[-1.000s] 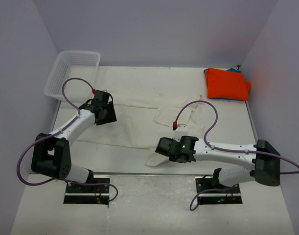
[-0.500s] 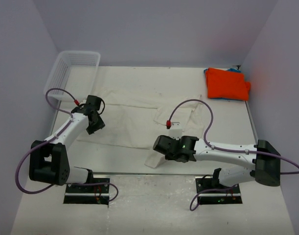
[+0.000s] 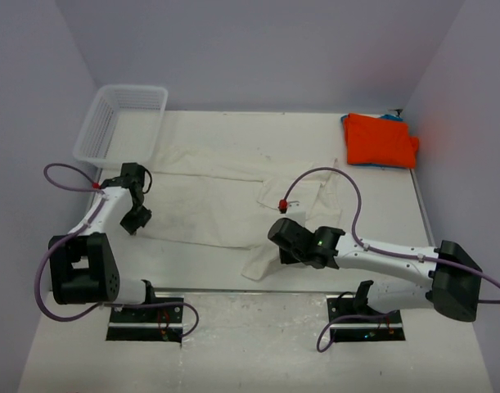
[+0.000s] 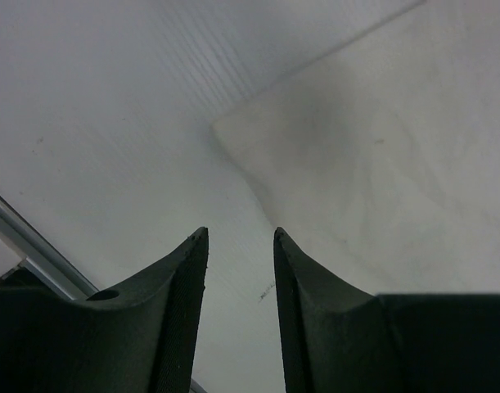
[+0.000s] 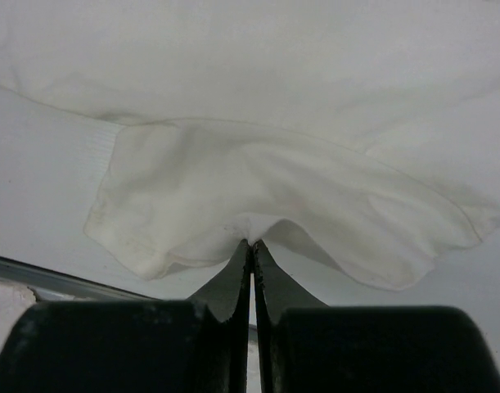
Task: Fold and stack the t-shirts
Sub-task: Grap the side of the flattened tshirt closest away from the robot with both arms
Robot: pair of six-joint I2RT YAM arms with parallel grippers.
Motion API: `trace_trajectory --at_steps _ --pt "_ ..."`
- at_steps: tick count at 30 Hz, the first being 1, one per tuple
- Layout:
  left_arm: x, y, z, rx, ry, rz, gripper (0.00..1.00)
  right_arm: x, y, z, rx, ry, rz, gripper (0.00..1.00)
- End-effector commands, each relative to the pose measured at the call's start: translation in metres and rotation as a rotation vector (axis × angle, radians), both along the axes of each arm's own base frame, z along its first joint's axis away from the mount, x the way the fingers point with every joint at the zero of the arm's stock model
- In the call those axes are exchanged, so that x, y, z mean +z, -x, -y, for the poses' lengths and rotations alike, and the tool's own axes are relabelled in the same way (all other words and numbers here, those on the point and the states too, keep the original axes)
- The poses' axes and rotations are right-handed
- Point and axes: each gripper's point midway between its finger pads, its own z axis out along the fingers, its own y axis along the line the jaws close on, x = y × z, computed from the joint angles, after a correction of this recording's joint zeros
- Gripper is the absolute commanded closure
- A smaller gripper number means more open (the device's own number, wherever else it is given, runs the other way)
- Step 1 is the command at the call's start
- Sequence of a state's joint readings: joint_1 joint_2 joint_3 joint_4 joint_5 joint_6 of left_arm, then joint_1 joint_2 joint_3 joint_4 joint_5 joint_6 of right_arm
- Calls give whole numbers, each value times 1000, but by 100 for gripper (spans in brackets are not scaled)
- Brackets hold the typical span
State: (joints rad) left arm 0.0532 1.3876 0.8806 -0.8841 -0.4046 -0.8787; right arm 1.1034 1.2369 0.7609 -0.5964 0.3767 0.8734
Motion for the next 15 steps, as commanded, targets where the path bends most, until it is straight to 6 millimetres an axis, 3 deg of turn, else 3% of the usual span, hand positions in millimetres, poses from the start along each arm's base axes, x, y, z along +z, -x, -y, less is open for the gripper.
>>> trace_trajectory --at_steps 1,8,15 --pt "0 -2 -16 45 -32 -9 61 4 -6 -6 40 -49 31 100" --pt "-11 4 -31 71 -46 -67 70 0 -9 -1 42 -51 19 100" --pt "-20 3 -41 70 -36 -65 67 -1 -9 0 48 -59 18 100"
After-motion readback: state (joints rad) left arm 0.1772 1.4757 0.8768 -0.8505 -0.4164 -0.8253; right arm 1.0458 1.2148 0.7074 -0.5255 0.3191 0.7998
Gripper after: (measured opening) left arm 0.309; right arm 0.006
